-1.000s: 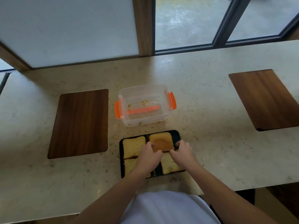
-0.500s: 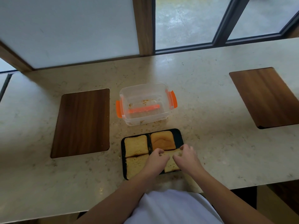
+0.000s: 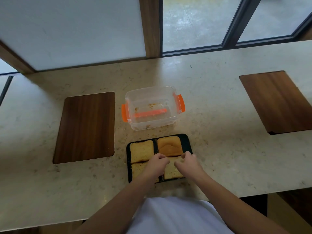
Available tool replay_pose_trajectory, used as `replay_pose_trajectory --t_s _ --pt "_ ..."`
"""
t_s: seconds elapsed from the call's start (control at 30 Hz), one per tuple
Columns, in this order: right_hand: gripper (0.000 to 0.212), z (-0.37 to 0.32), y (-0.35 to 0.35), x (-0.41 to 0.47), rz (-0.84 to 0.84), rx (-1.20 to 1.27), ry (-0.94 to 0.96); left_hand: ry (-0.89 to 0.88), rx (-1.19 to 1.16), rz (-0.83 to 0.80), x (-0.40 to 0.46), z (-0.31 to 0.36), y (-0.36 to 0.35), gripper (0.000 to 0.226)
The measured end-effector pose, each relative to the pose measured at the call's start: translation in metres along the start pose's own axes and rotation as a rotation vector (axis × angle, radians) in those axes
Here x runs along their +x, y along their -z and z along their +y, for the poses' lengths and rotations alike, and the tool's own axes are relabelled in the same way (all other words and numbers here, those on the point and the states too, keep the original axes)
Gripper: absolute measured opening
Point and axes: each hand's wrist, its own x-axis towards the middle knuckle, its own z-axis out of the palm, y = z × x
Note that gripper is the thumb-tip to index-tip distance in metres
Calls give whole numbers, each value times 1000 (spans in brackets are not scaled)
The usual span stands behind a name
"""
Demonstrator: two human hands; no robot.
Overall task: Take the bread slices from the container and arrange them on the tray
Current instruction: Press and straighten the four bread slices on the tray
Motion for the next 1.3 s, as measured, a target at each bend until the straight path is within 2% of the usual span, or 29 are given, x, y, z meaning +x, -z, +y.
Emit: replay_pose_trajectory --t_s 0.17,0.23,0.3,0.33,0.37,0.47,0.57,1.1,1.3 --pt "54 -3 -8 1 -24 19 1 37 -2 9 2 -6 10 25" --pt "53 -2 -4 3 -25 45 5 71 9 8 3 -2 14 17" --pt "45 1 2 6 -9 72 13 96 17 6 6 3 18 14" --pt "42 1 5 8 2 87 12 94 21 8 7 7 21 19" --pt "44 2 8 11 11 103 13 84 27 15 9 10 23 26" --pt "69 -4 14 20 12 114 -3 58 38 27 13 22 24 40" --pt "76 -15 18 23 -28 115 -14 79 32 22 14 31 23 47" --pt "46 -16 14 31 -45 136 61 128 -23 -26 10 36 11 57" --pt "62 -14 19 32 -38 128 55 120 -24 -13 11 39 7 49"
